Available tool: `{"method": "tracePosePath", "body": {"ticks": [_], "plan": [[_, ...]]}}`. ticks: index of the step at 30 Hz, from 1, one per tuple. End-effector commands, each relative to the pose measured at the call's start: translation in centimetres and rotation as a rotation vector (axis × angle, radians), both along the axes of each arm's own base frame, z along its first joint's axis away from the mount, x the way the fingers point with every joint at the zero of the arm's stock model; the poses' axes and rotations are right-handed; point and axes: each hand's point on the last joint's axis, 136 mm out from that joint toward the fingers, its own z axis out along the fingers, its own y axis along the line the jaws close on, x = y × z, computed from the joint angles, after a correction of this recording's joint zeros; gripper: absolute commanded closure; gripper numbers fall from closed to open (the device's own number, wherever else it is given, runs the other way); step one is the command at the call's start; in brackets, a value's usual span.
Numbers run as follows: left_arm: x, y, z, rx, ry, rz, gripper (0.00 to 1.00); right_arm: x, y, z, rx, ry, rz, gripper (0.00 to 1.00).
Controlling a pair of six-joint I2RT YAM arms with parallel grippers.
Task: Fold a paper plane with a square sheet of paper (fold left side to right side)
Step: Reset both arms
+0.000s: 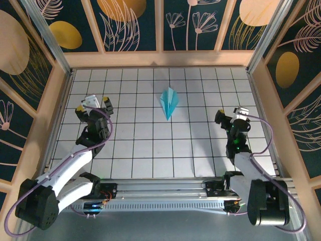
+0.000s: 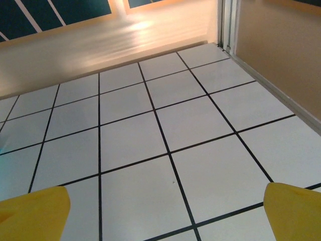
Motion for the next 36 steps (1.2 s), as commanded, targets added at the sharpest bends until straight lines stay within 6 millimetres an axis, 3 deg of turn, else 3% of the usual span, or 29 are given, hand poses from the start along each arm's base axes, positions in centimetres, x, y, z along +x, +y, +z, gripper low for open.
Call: {"method": "tracePosePath", "body": {"ticks": [1,10,13,19,23,27,36], "plan": [[1.1,0.3,-0.7,-0.040,-0.041,-0.044,0.01,0.9,0.1,3.6,-0.015,-0.220,0.021,0.01],[2.9,0.0,-3.6,0.055,-0.048,-0.115,0.01,2.4,0.6,1.0,-0.055,-0.241,0.085,0.01],[3.1,0.1,-4.7,0.113,-0.051,-0.118,0.01,2.9,0.9,-0.6,-0.054,-0.226,0.109,0.01],[2.6,0.4,-6.1,0.171,-0.084,-0.137,0.01,4.1,0.3,-1.4,-0.030,-0.168,0.089,0.01],[2.0,0.7,-7.4,0.151,-0.105,-0.162,0.01,4.1,0.4,-1.2,-0.036,-0.176,0.090,0.01],[1.6,1.4,-7.5,0.124,-0.121,-0.148,0.01,4.1,0.6,-1.3,-0.039,-0.175,0.097,0.01],[2.8,2.8,-8.6,0.036,-0.096,-0.165,0.01,3.4,1.0,-0.7,-0.104,-0.205,0.052,0.01]]}}
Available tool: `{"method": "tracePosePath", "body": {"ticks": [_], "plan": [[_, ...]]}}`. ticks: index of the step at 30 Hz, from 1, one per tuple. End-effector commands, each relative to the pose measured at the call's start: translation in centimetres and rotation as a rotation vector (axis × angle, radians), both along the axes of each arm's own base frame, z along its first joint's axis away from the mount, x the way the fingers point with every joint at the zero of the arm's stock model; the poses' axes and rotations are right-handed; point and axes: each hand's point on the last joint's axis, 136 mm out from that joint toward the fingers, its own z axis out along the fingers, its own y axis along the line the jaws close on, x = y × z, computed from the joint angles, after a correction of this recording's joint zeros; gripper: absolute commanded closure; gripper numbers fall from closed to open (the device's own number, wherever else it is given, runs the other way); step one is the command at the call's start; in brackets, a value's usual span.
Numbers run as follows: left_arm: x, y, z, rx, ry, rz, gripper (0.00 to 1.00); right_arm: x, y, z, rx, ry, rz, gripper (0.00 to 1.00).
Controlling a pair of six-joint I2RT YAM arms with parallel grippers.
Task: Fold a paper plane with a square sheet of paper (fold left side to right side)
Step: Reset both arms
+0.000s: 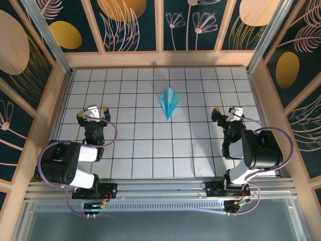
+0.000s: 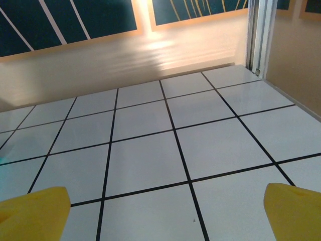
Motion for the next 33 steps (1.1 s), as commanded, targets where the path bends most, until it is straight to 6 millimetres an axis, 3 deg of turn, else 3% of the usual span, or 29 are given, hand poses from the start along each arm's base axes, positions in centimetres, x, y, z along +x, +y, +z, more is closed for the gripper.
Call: {"method": "tracePosePath", "body": {"ticks": [1,4,7,10,33], "plan": [[0.3,0.3,0.1,-0.091,-0.049,-0.052,0.01,-0.6,0.1,1.8,-0.063,-0.083,-0.042,0.01],[0.3,0.6,0.0,-0.103,-0.057,-0.045,0.01,-1.1,0.1,1.9,-0.071,-0.095,-0.056,0.01],[1.0,0.4,-0.4,-0.104,-0.030,-0.061,0.01,0.1,-1.1,1.2,-0.030,-0.046,-0.095,0.01],[1.1,0.6,-0.4,-0.107,-0.032,-0.057,0.01,0.1,-1.6,1.1,0.007,-0.043,-0.075,0.01],[1.0,0.6,-0.3,-0.105,-0.035,-0.054,0.01,0.4,-0.6,1.1,-0.028,-0.037,-0.045,0.01]]}}
